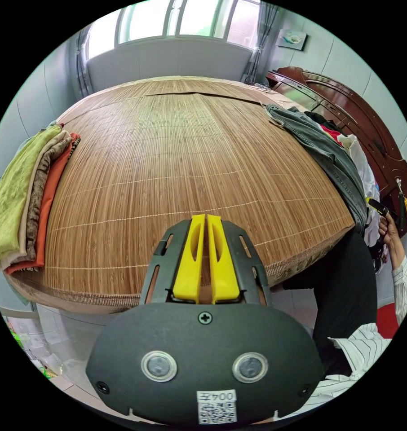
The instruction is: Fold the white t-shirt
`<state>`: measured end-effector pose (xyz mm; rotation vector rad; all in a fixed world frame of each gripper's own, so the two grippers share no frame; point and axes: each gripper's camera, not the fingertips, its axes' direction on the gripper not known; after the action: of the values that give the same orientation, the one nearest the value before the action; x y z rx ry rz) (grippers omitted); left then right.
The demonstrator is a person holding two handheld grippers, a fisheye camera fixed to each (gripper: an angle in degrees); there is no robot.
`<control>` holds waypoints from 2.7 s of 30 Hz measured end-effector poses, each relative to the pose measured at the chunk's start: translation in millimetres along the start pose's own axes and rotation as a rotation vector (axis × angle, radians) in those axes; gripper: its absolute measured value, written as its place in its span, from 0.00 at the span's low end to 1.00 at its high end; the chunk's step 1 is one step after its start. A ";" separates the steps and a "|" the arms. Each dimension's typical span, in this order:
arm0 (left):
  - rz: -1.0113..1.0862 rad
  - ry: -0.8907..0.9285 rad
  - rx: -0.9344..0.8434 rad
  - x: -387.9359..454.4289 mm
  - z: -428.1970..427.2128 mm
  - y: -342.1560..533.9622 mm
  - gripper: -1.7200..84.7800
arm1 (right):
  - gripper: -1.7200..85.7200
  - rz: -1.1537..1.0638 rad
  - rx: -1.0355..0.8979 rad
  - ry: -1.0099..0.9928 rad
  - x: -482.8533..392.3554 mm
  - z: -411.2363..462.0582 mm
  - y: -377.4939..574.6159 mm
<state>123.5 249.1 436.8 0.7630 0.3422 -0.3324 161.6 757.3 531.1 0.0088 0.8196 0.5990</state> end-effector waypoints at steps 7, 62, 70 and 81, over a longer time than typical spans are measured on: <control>-0.031 0.069 -0.013 -17.0 -7.0 1.4 0.03 | 0.15 0.100 0.147 0.042 40.8 -16.3 11.2; -0.470 0.618 0.313 -214.2 -155.3 85.4 0.05 | 0.04 -0.063 0.065 -1.353 -113.1 -47.0 -63.4; -0.463 0.606 0.268 -207.1 -136.8 64.2 0.05 | 0.10 0.098 -0.402 -1.141 -141.2 130.7 52.9; -0.328 0.560 0.177 -157.2 -106.8 5.9 0.10 | 0.15 -0.285 -0.108 -0.450 -88.9 83.0 -65.9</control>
<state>-33.7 356.0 434.0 0.9711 0.9820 -0.4589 204.6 675.4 634.0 -0.0688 0.3414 0.3503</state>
